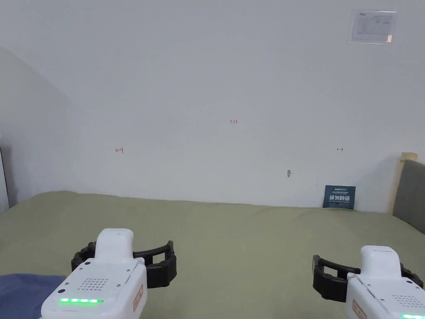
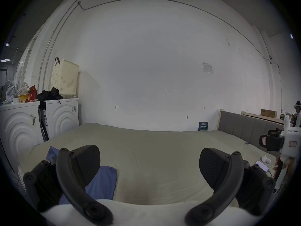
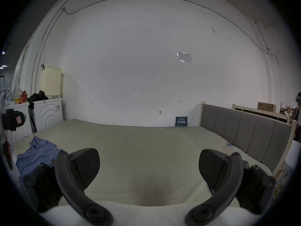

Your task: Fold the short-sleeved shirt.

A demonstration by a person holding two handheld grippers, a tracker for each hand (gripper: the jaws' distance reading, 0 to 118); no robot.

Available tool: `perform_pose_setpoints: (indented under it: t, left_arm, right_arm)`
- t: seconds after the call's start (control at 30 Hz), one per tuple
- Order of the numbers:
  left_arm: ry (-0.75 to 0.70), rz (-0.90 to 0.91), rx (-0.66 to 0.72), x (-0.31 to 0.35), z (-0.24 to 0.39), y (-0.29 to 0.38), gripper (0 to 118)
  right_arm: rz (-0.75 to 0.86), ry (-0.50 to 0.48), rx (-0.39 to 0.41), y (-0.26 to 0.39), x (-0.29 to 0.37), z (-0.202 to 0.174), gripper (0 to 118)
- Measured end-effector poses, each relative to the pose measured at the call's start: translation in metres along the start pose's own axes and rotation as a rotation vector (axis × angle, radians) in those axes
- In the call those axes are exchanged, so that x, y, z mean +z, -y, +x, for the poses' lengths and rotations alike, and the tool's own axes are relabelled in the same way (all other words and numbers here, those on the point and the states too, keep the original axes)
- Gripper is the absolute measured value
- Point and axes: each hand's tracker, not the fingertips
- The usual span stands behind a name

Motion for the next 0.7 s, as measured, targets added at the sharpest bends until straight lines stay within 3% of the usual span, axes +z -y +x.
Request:
perform_pose_setpoints:
  t: [0.3,0.33,0.37,0.4,0.43,0.47,0.53,0.7]
  left_arm:
    - [-0.003,-0.098,-0.035,-0.004,0.004,0.001,118]
    - [0.016,-0.089,-0.040,-0.003,0.004,0.003,109]
    - [0.020,-0.071,-0.041,0.001,0.005,0.006,87]
    - [0.011,-0.056,-0.053,0.004,0.009,0.008,40]
    - [-0.047,-0.045,-0.093,0.002,0.011,0.010,0]
    - [-0.089,-0.018,-0.102,0.005,0.015,0.010,0]
    - [-0.005,-0.056,-0.078,0.006,0.010,0.011,0]
    - [-0.056,-0.075,-0.021,0.007,-0.005,0.004,0]
  right_arm:
    - [-0.014,0.011,0.024,0.005,0.006,0.001,115]
    - [-0.015,-0.005,0.029,0.007,0.008,0.001,102]
    - [-0.029,-0.006,0.041,0.008,0.009,0.000,79]
    - [-0.057,0.011,0.055,0.009,0.009,-0.002,40]
    - [-0.073,0.012,0.066,0.012,0.008,-0.003,0]
    - [-0.098,0.017,0.071,0.018,0.007,-0.004,0]
    - [-0.107,0.015,0.054,0.022,0.012,-0.004,0]
    - [-0.131,-0.019,0.023,0.018,0.013,-0.015,0]
